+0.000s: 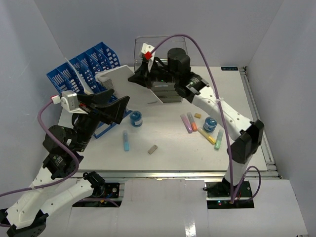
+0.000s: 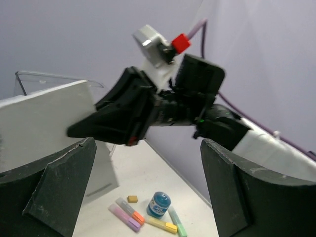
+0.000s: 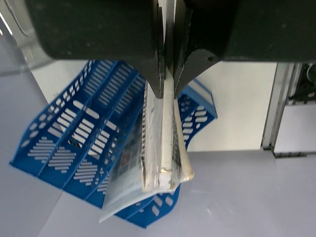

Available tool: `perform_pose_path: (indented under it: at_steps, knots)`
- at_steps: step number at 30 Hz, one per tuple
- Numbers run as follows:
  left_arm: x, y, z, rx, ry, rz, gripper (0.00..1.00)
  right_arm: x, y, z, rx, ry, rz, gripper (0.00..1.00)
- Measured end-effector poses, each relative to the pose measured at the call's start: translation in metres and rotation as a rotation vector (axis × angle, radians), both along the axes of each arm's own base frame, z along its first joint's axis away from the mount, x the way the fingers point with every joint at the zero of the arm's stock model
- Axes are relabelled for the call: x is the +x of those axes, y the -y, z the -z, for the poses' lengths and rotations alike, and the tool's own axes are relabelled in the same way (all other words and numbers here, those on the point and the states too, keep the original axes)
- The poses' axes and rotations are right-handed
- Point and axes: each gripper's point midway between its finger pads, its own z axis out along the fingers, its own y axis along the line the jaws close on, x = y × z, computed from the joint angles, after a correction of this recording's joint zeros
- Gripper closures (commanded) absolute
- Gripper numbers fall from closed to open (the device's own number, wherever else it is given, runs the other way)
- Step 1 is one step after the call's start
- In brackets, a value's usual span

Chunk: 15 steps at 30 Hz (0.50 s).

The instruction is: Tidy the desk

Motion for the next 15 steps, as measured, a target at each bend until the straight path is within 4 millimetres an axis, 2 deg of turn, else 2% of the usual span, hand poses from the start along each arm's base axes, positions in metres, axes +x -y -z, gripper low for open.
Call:
perform_pose_path:
  at_steps: [3, 6, 11, 15]
  knots:
    - [-0.004, -0.006, -0.003, -0.019, -0.008, -0.005, 0.02, 0.017, -0.03, -0.002, 0.031, -0.008, -0.015, 0.92]
    - [-0.007, -0.013, -0.003, -0.028, -0.016, -0.02, 0.02, 0.033, -0.049, 0.001, 0.066, -0.011, -0.013, 0.9]
    - [-0.011, -0.025, -0.004, -0.044, -0.02, -0.051, 0.02, 0.051, -0.066, 0.002, 0.149, 0.017, 0.005, 0.92]
    - [-0.014, -0.031, -0.005, -0.055, -0.016, -0.062, 0.02, 0.063, -0.075, -0.011, 0.237, 0.052, 0.034, 0.92]
